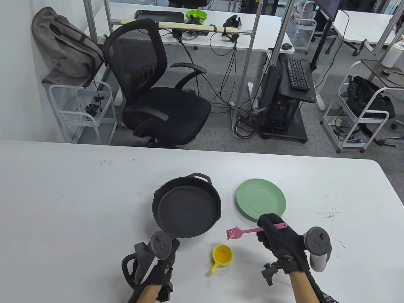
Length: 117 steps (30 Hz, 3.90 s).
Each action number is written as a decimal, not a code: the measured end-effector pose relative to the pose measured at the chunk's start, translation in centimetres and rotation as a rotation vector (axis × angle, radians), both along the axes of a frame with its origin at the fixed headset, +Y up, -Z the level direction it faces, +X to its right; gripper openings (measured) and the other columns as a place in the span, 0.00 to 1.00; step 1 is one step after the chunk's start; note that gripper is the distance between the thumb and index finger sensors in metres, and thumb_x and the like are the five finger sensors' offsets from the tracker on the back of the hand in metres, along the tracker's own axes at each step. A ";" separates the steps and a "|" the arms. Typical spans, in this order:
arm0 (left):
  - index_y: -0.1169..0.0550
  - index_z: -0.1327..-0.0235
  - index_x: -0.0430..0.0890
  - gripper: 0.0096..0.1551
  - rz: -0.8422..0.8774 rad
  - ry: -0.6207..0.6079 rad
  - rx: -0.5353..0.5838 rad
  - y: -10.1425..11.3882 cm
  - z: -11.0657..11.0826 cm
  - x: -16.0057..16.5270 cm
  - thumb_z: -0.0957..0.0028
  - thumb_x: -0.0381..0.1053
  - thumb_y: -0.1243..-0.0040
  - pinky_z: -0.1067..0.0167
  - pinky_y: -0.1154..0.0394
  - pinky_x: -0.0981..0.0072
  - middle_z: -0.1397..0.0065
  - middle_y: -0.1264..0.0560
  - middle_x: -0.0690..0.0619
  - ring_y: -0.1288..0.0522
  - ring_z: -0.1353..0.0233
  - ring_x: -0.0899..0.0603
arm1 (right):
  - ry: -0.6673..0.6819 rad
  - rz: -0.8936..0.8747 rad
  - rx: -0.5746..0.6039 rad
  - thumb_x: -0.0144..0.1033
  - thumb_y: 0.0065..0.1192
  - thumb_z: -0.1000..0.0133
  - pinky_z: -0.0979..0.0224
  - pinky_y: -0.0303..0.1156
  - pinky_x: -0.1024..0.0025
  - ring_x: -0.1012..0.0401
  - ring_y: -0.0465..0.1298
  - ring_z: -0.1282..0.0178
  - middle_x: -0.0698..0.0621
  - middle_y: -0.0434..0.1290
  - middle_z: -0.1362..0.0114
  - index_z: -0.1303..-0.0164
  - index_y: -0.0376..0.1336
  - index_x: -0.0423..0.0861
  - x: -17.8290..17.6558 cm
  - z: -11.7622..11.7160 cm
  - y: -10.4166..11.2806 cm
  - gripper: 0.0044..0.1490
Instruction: Brush oil on frying pan surface
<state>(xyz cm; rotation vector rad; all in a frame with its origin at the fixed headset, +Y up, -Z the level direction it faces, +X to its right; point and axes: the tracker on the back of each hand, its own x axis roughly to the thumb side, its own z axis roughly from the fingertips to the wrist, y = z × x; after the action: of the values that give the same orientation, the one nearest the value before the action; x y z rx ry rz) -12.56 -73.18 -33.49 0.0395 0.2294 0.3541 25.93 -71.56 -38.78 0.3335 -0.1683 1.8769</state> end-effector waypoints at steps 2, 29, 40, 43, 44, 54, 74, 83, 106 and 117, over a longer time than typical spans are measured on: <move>0.20 0.43 0.36 0.35 -0.004 -0.004 -0.001 0.0 0.0 0.0 0.44 0.65 0.36 0.73 0.21 0.58 0.66 0.16 0.54 0.19 0.75 0.51 | 0.010 0.006 -0.031 0.57 0.58 0.35 0.71 0.78 0.78 0.67 0.79 0.73 0.47 0.83 0.58 0.39 0.69 0.51 -0.2 0.0 -0.7 0.24; 0.20 0.43 0.36 0.35 -0.034 -0.033 -0.017 -0.1 0.0 0.5 0.44 0.65 0.35 0.73 0.21 0.57 0.65 0.16 0.54 0.18 0.75 0.50 | 0.077 0.137 -0.089 0.54 0.61 0.36 0.74 0.78 0.77 0.66 0.80 0.76 0.45 0.84 0.61 0.41 0.70 0.48 -2.1 0.3 -2.2 0.24; 0.20 0.43 0.36 0.35 -0.037 -0.043 -0.020 -0.1 0.0 0.6 0.44 0.65 0.35 0.73 0.20 0.57 0.66 0.16 0.54 0.18 0.75 0.50 | 0.074 0.204 -0.078 0.54 0.61 0.36 0.74 0.78 0.76 0.66 0.80 0.76 0.45 0.84 0.61 0.41 0.70 0.48 -2.7 0.4 -2.4 0.24; 0.20 0.43 0.36 0.35 -0.040 -0.046 -0.019 -0.1 0.0 0.7 0.44 0.65 0.35 0.73 0.20 0.57 0.66 0.16 0.54 0.18 0.75 0.50 | 0.076 0.214 -0.075 0.54 0.61 0.36 0.74 0.78 0.76 0.66 0.80 0.76 0.45 0.84 0.61 0.41 0.70 0.49 -2.9 0.4 -2.4 0.24; 0.20 0.43 0.36 0.35 -0.041 -0.047 -0.019 -0.1 0.0 0.7 0.44 0.65 0.35 0.73 0.20 0.57 0.66 0.16 0.54 0.18 0.75 0.50 | 0.077 0.217 -0.075 0.54 0.61 0.36 0.74 0.78 0.76 0.66 0.80 0.76 0.45 0.84 0.61 0.41 0.70 0.49 -2.9 0.4 -2.4 0.24; 0.20 0.43 0.36 0.35 -0.041 -0.048 -0.021 -0.1 0.0 0.7 0.44 0.65 0.35 0.73 0.20 0.57 0.66 0.16 0.54 0.18 0.75 0.50 | 0.115 0.179 -0.026 0.55 0.60 0.36 0.73 0.78 0.77 0.66 0.80 0.75 0.45 0.84 0.59 0.40 0.70 0.49 -2.7 0.8 -1.4 0.24; 0.20 0.43 0.36 0.35 -0.045 -0.055 -0.028 -0.2 0.0 0.7 0.44 0.64 0.35 0.73 0.21 0.57 0.66 0.16 0.53 0.18 0.75 0.50 | 0.447 0.439 0.064 0.51 0.69 0.42 0.63 0.79 0.72 0.61 0.81 0.65 0.42 0.82 0.49 0.39 0.72 0.53 -3.9 2.6 1.0 0.24; 0.20 0.43 0.36 0.35 -0.049 -0.058 -0.022 -0.1 0.0 0.8 0.44 0.65 0.35 0.73 0.20 0.57 0.66 0.16 0.53 0.18 0.75 0.50 | 0.427 0.403 0.101 0.52 0.68 0.41 0.64 0.79 0.73 0.62 0.81 0.66 0.43 0.82 0.50 0.39 0.72 0.53 -3.4 2.7 1.3 0.24; 0.20 0.42 0.36 0.35 -0.068 -0.150 0.028 0.2 0.6 3.5 0.44 0.65 0.36 0.73 0.20 0.58 0.65 0.16 0.54 0.18 0.75 0.51 | -0.014 0.296 0.204 0.53 0.64 0.38 0.64 0.79 0.74 0.64 0.80 0.65 0.43 0.82 0.50 0.36 0.69 0.52 -2.2 -0.2 5.7 0.25; 0.20 0.43 0.36 0.35 -0.086 -0.185 0.034 0.2 0.9 4.7 0.44 0.65 0.35 0.73 0.20 0.58 0.66 0.16 0.54 0.18 0.75 0.51 | -0.003 0.708 0.313 0.50 0.67 0.41 0.60 0.79 0.71 0.62 0.80 0.62 0.42 0.81 0.46 0.36 0.70 0.54 -5.4 -0.1 4.6 0.24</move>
<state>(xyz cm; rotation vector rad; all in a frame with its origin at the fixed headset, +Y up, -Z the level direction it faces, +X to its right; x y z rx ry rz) -7.83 -72.96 -32.56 0.0500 0.0380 0.2744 20.58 -66.91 -38.86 0.6676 -0.3856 2.5537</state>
